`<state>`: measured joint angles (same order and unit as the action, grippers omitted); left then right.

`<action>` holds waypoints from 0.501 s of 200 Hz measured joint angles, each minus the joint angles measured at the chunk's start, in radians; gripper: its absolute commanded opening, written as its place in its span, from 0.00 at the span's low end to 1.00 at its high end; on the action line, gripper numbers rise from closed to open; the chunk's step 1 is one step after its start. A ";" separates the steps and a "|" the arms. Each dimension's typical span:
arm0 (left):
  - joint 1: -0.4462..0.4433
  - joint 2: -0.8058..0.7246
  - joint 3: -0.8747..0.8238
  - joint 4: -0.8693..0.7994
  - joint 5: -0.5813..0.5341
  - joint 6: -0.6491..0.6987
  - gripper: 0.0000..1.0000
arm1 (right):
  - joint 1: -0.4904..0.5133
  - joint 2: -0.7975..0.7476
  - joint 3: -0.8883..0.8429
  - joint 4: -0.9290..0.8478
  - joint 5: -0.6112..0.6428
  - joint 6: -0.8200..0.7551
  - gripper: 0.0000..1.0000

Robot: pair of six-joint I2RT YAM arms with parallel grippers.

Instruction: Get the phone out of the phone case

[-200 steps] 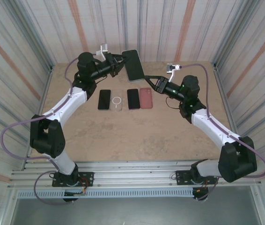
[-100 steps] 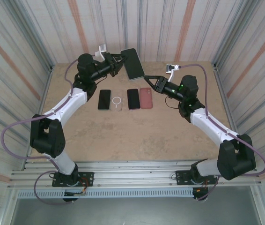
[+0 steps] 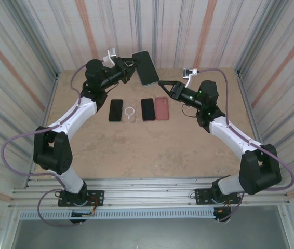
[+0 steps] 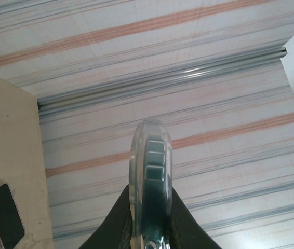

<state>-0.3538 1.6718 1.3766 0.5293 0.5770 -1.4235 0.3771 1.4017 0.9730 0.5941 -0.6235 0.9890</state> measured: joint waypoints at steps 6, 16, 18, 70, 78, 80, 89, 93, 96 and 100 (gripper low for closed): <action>0.000 0.000 0.000 0.000 -0.004 -0.002 0.00 | 0.002 0.003 0.002 0.000 0.002 0.005 0.38; -0.001 0.000 0.000 0.000 -0.015 -0.004 0.00 | 0.003 0.008 0.006 -0.003 0.002 0.016 0.38; -0.001 0.000 0.000 0.000 -0.018 -0.005 0.00 | 0.004 0.010 0.009 -0.004 0.002 0.016 0.38; -0.036 0.000 0.000 0.032 -0.048 -0.034 0.00 | 0.035 0.027 0.026 -0.014 0.002 0.055 0.37; -0.045 0.001 -0.001 0.041 -0.048 -0.041 0.00 | 0.036 0.029 0.027 -0.014 0.003 0.062 0.38; -0.047 0.002 -0.001 0.043 -0.048 -0.042 0.00 | 0.036 0.029 0.027 -0.014 0.003 0.066 0.38; -0.052 0.004 -0.001 0.050 -0.049 -0.045 0.00 | 0.036 0.029 0.027 -0.013 0.003 0.077 0.38; -0.053 0.005 -0.001 0.051 -0.049 -0.047 0.00 | 0.036 0.029 0.027 -0.011 0.003 0.083 0.38; -0.053 0.005 -0.001 0.051 -0.048 -0.048 0.00 | 0.036 0.029 0.027 -0.011 0.003 0.085 0.38; -0.052 0.005 -0.001 0.051 -0.048 -0.048 0.00 | 0.036 0.030 0.027 -0.010 0.004 0.095 0.38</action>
<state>-0.4061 1.6772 1.3754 0.5808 0.5289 -1.4715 0.4129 1.4315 0.9997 0.5846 -0.6193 1.0843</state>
